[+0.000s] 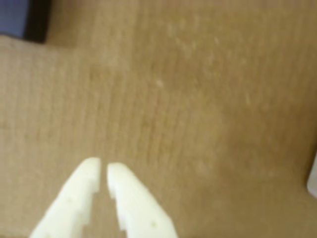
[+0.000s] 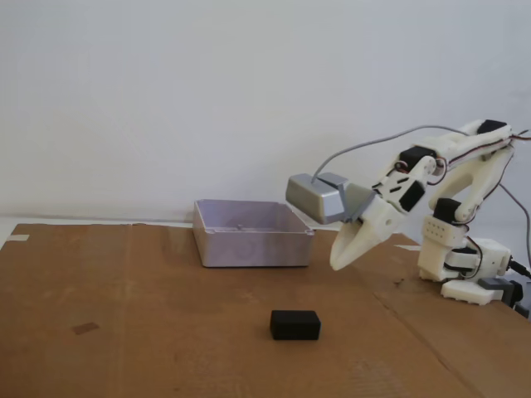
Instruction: Grasp a block and put it in the box.
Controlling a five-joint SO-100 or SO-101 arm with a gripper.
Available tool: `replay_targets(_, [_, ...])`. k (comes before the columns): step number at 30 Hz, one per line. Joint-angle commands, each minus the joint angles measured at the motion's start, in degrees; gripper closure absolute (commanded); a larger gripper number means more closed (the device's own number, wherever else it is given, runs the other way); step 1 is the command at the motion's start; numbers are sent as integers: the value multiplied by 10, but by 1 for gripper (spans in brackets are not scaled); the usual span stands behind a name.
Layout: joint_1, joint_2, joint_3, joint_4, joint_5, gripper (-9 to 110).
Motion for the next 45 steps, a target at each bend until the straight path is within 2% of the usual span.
replay_targets(1, [-6, -24, -77, -56, 4, 102])
replay_targets(11, [-35, -129, -137, -120, 4, 102])
replay_targets(25, [-64, -229, -233, -135, 4, 101])
replay_targets(33, [-65, -237, -253, -135, 4, 81])
replay_targets(45, [-109, -238, -257, -135, 27, 73])
